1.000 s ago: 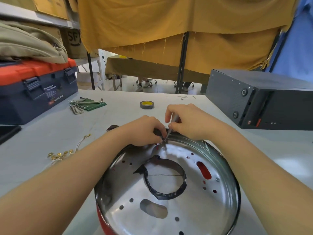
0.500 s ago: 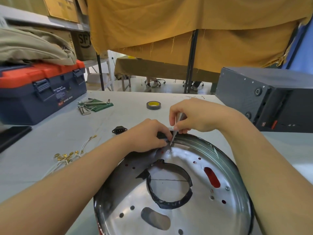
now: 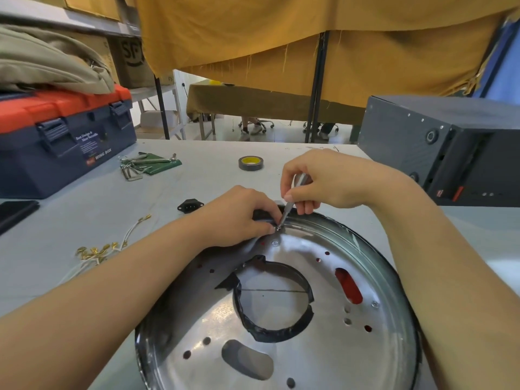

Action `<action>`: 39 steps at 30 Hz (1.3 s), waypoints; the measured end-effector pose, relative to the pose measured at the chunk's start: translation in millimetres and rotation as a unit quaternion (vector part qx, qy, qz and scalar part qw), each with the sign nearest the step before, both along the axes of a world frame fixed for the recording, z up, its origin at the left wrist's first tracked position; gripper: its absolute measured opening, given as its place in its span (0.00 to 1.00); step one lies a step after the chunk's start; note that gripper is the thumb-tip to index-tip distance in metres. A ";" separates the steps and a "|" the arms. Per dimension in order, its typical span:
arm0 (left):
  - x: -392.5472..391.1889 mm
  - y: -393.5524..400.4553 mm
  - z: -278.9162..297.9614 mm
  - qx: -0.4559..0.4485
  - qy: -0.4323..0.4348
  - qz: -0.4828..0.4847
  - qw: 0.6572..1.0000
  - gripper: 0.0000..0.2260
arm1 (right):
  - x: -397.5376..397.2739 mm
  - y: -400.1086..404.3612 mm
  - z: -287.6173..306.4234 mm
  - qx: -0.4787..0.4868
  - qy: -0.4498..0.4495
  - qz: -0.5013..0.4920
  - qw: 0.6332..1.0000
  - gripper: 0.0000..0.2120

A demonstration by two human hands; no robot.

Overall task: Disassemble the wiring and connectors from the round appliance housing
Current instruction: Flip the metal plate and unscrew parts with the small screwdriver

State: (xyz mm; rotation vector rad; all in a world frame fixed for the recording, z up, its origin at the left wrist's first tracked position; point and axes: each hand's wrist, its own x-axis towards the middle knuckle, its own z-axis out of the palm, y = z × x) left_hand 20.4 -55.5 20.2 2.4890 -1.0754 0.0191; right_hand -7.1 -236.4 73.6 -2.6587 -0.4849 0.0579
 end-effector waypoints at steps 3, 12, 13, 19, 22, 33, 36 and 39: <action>-0.3 -1.4 -0.6 0.002 -0.011 -0.002 1.000 0.06 | -2.2 -3.0 2.7 -0.009 0.006 0.010 1.000 0.04; -1.4 -6.1 -2.5 0.005 -0.037 0.002 0.999 0.04 | -2.6 2.8 0.7 -0.007 0.002 -0.004 1.000 0.06; -1.6 -6.2 -2.5 0.005 -0.036 0.003 0.999 0.05 | -2.5 3.9 -0.1 -0.012 0.000 -0.009 1.000 0.07; -2.5 -5.6 -0.3 0.011 -0.020 -0.003 1.000 0.02 | -5.1 2.6 3.7 -0.021 -0.008 0.015 1.000 0.05; -2.2 -6.9 0.5 0.008 -0.012 0.006 1.000 0.04 | -6.0 1.1 5.2 -0.029 -0.004 0.023 0.999 0.08; -3.2 -5.7 2.7 0.008 -0.008 -0.003 1.000 0.05 | -5.1 2.7 4.7 -0.029 -0.019 0.020 0.999 0.03; -2.6 -4.3 4.0 0.010 -0.002 -0.010 1.000 0.05 | -5.7 2.0 6.1 -0.014 -0.025 0.015 0.999 0.03; -2.7 -4.1 3.6 0.009 -0.006 -0.017 1.000 0.04 | -6.6 1.3 7.8 -0.005 -0.033 0.009 0.999 0.04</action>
